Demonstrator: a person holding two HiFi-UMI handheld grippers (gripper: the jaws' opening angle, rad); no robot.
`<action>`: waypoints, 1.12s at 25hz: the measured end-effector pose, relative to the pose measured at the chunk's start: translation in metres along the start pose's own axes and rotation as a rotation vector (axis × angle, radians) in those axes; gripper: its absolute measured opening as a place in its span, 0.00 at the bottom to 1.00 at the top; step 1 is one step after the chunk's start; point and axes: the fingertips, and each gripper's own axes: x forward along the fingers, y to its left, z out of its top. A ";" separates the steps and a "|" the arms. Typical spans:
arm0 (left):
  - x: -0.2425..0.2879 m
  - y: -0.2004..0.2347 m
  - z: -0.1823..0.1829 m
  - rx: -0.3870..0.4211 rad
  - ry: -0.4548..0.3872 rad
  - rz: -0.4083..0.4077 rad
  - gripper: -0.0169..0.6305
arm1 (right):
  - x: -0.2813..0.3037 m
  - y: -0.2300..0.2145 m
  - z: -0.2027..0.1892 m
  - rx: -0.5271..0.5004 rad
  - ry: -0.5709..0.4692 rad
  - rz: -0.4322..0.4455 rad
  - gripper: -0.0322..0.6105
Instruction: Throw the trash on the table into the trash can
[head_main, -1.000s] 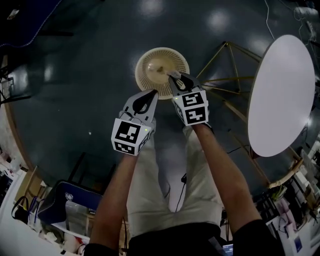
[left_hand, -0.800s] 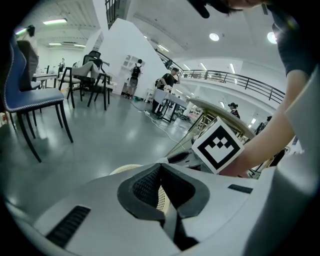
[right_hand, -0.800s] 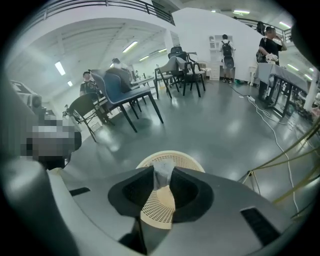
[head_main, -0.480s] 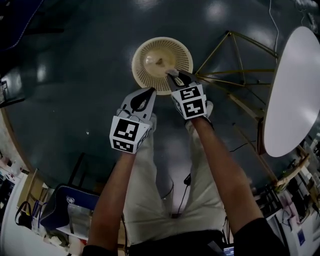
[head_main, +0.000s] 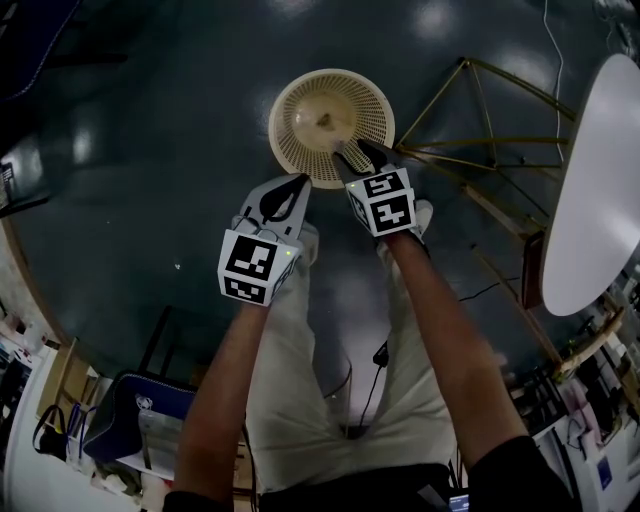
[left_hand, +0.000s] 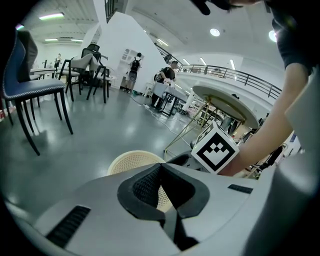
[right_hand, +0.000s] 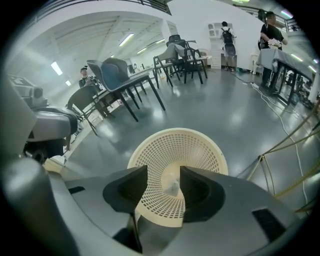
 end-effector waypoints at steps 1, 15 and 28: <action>0.000 0.001 0.000 0.000 -0.002 0.001 0.05 | 0.001 -0.001 0.000 -0.001 0.000 0.000 0.35; -0.006 -0.006 0.018 0.033 -0.012 -0.006 0.05 | -0.023 0.001 0.018 -0.021 -0.037 -0.021 0.30; -0.052 -0.041 0.085 0.082 -0.032 -0.018 0.05 | -0.118 0.024 0.087 -0.040 -0.168 -0.025 0.09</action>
